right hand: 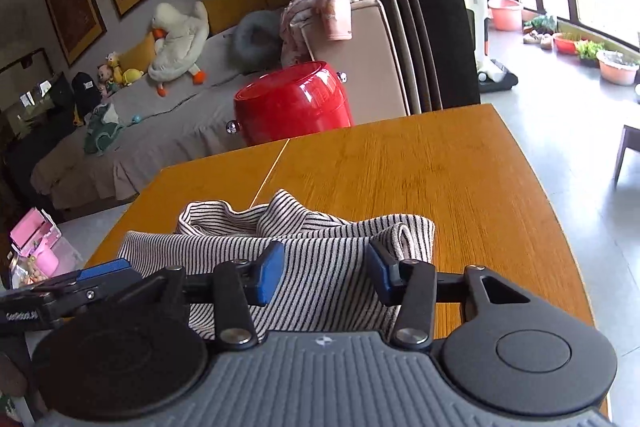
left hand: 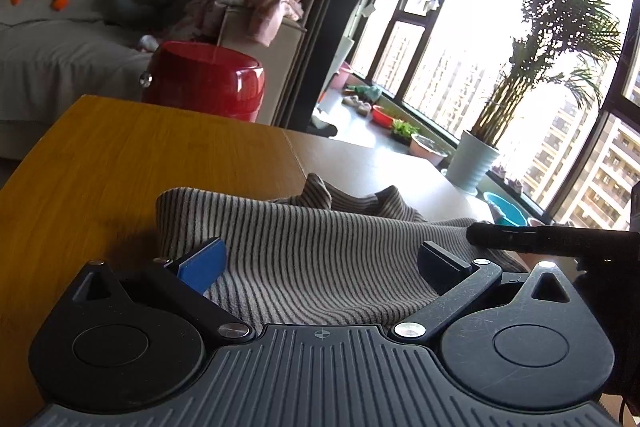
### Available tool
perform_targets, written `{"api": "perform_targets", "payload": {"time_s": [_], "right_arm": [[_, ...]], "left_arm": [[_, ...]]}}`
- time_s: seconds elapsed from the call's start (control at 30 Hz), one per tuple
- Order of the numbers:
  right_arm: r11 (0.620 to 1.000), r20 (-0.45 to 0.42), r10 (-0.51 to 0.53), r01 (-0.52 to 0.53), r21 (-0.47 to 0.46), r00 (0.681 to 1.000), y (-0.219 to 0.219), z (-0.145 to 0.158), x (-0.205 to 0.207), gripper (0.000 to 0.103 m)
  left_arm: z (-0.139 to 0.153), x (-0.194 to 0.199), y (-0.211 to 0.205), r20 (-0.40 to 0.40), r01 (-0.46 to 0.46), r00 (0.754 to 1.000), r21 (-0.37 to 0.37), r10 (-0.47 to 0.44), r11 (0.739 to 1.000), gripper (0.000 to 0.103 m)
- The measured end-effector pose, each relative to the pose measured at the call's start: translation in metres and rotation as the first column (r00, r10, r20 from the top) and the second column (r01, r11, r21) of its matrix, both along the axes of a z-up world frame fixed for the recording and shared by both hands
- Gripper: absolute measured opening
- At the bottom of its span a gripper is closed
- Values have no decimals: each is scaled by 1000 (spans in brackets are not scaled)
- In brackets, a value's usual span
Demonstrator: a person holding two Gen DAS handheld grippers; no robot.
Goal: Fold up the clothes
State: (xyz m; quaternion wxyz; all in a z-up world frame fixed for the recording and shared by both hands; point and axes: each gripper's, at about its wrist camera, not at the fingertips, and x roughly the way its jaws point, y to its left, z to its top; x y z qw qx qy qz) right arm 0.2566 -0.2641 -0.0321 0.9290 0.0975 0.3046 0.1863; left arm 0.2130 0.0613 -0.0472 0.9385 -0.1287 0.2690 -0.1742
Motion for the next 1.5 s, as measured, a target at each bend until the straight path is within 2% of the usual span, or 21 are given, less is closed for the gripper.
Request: {"api": "perform_targets", "payload": {"time_s": [0.07, 0.13, 0.23, 0.37, 0.47, 0.57, 0.63, 0.67, 0.73, 0.8, 0.87, 0.93, 1.0, 1.07, 1.23, 1.4, 1.5], "right_arm": [[999, 30, 25, -24, -39, 999, 4, 7, -15, 46], [997, 8, 51, -50, -58, 999, 5, 2, -27, 48], [995, 19, 64, -62, -81, 998, 6, -10, -39, 49], [994, 30, 64, -61, -88, 997, 9, -14, -42, 51], [995, 27, 74, -71, -73, 997, 6, -15, -42, 54], [995, 29, 76, -74, -74, 997, 6, -14, -44, 55], [994, 33, 77, -74, -78, 997, 7, -14, -45, 56], [994, 34, 78, -76, -76, 996, 7, -14, -45, 57], [994, 33, 83, -81, -68, 996, 5, -15, -45, 58], [994, 32, 89, -87, -64, 995, 5, -15, -44, 61], [994, 32, 93, -91, -67, 995, 6, -15, -45, 61], [994, 31, 92, -89, -65, 995, 5, -14, -45, 62], [998, 23, 57, -57, -26, 998, -1, -3, -41, 58], [1000, 14, 23, -23, 11, 1000, -8, 8, -36, 59], [994, 7, -85, 85, -71, 996, -19, 14, 16, 61], [996, -100, -80, 75, -48, 992, -18, -14, 46, 61], [998, -101, -53, 50, -32, 993, -17, -17, 47, 62]], "left_arm": [[0, 1, 0, -1, 0, 1000, -4, 0, 1000, 103], [1, 2, 0, -4, 0, 1000, 0, 0, 1000, 103], [9, -4, -6, -4, 15, 1000, 55, -15, 998, 103], [32, -30, -12, 38, 93, 995, 101, -97, 991, 103], [36, -38, -9, 8, 98, 995, 143, -101, 985, 103], [31, -21, 12, -62, -16, 998, 132, 24, 991, 101], [29, -8, 28, -110, -103, 987, 116, 115, 988, 97], [28, 0, 40, -137, -149, 978, 80, 159, 986, 93], [23, 17, 57, -201, -154, 968, -8, 149, 988, 92], [15, 29, 61, -246, -133, 962, -60, 115, 989, 91], [10, 37, 55, -246, -115, 964, -54, 98, 992, 91], [7, 43, 48, -234, -106, 967, -11, 100, 994, 92], [6, 48, 41, -223, -92, 970, 24, 95, 995, 93], [6, 53, 39, -228, -78, 970, 26, 82, 997, 93], [8, 63, 34, -231, -73, 969, 49, 83, 996, 93], [7, 59, 28, -225, -41, 972, 88, 60, 995, 94], [8, 59, 27, -250, -8, 968, 79, 27, 997, 97]]}}
